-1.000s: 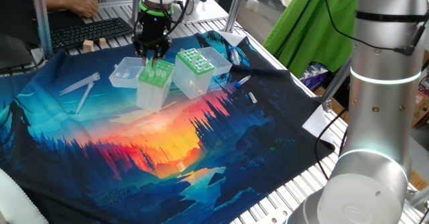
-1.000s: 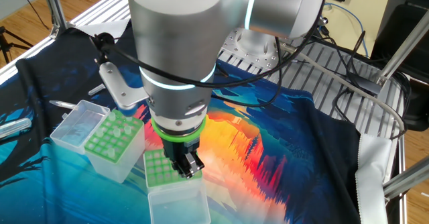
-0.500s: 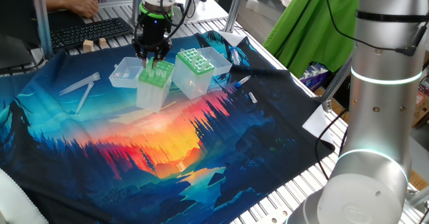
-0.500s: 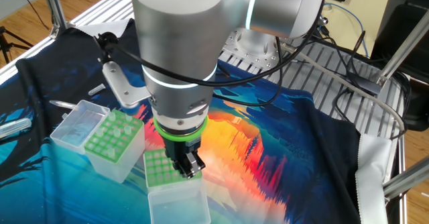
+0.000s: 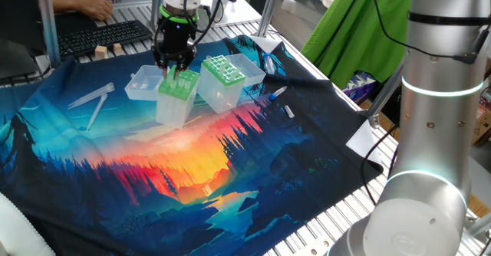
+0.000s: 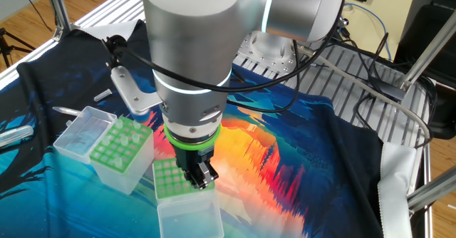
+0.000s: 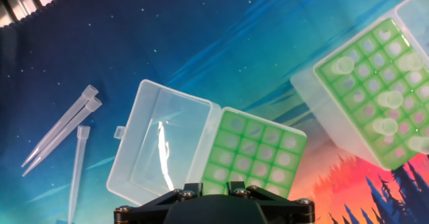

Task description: Transfer all large pipette tips from one holder to another

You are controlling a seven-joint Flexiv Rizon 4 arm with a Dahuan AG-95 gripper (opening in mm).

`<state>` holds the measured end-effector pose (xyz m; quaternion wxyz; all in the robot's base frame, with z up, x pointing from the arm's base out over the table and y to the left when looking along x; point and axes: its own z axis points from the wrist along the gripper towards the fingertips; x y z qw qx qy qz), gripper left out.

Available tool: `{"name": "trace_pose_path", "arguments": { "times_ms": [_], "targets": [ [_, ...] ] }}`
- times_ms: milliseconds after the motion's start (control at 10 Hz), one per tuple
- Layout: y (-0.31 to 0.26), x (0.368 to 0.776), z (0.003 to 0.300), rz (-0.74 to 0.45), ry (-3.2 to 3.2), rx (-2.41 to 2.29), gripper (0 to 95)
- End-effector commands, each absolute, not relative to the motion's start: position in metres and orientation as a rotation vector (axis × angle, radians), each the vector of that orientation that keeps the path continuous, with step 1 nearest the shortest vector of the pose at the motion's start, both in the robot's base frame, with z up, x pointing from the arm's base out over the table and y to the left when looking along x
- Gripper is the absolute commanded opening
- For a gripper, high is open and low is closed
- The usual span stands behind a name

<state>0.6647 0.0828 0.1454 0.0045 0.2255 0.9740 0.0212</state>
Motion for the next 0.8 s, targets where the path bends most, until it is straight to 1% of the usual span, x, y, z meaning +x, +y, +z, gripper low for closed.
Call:
{"name": "trace_pose_path", "arguments": {
  "times_ms": [100,500,600,800],
  "targets": [
    [0.0829,0.6649,0.145,0.065,3.048,0.705,19.0],
    [0.0824,0.664,0.1428,0.052,3.035,0.681,19.0],
    [0.0819,0.6643,0.1425,0.035,3.03,0.668,0.0],
    [0.0817,0.6644,0.1424,0.036,3.023,0.669,0.0]
  ]
}}
